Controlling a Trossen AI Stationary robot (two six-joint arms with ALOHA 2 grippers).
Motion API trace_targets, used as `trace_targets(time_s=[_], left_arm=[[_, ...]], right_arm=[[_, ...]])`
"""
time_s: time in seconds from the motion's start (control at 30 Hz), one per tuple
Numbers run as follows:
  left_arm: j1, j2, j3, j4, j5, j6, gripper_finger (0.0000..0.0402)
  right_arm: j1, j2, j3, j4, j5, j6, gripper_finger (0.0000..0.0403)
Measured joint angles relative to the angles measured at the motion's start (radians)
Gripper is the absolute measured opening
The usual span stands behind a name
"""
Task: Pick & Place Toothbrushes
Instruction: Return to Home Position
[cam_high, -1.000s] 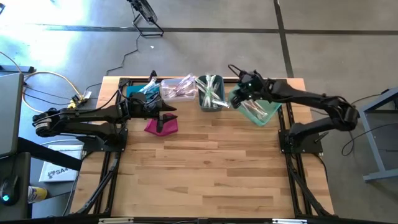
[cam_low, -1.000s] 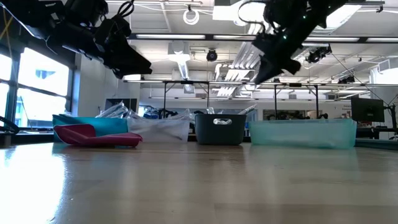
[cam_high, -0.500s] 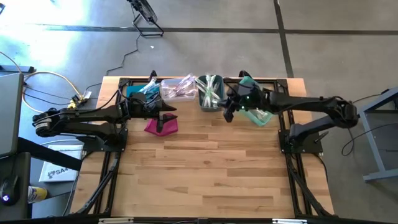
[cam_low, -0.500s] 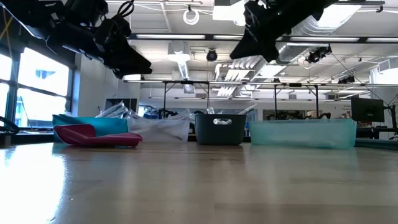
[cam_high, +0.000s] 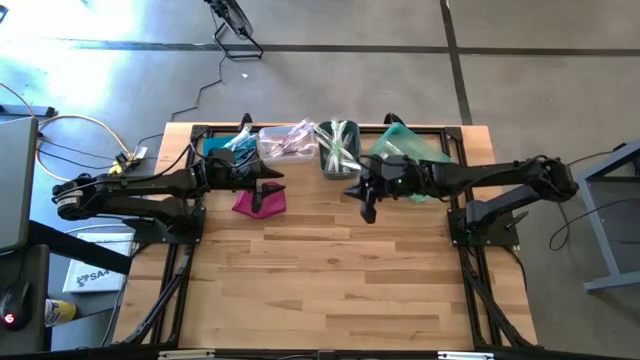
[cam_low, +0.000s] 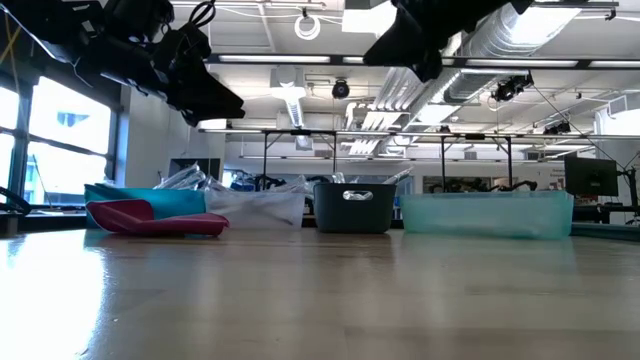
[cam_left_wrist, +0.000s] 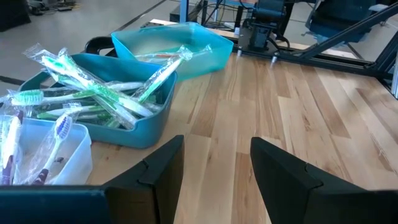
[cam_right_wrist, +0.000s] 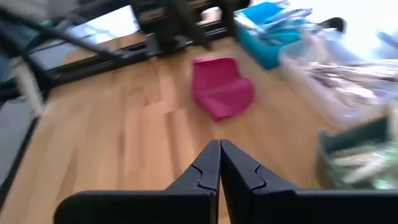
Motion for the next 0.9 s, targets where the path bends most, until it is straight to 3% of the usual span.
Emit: trace_targets(time_s=[0.2,0.43,0.9], left_arm=[[0.000,0.000,0.000,0.000,0.000,0.003,0.0181],[0.000,0.000,0.000,-0.004,0.000,0.003,0.0181],[0.000,0.000,0.000,-0.008,0.000,0.009,0.0181]], right_arm=[[0.038,0.000,0.000,0.002,-0.107,-0.088,0.0002],[0.055,0.000,0.000,0.018,0.067,-0.099,0.0002],[0.055,0.000,0.000,0.018,0.072,-0.100,0.0002]])
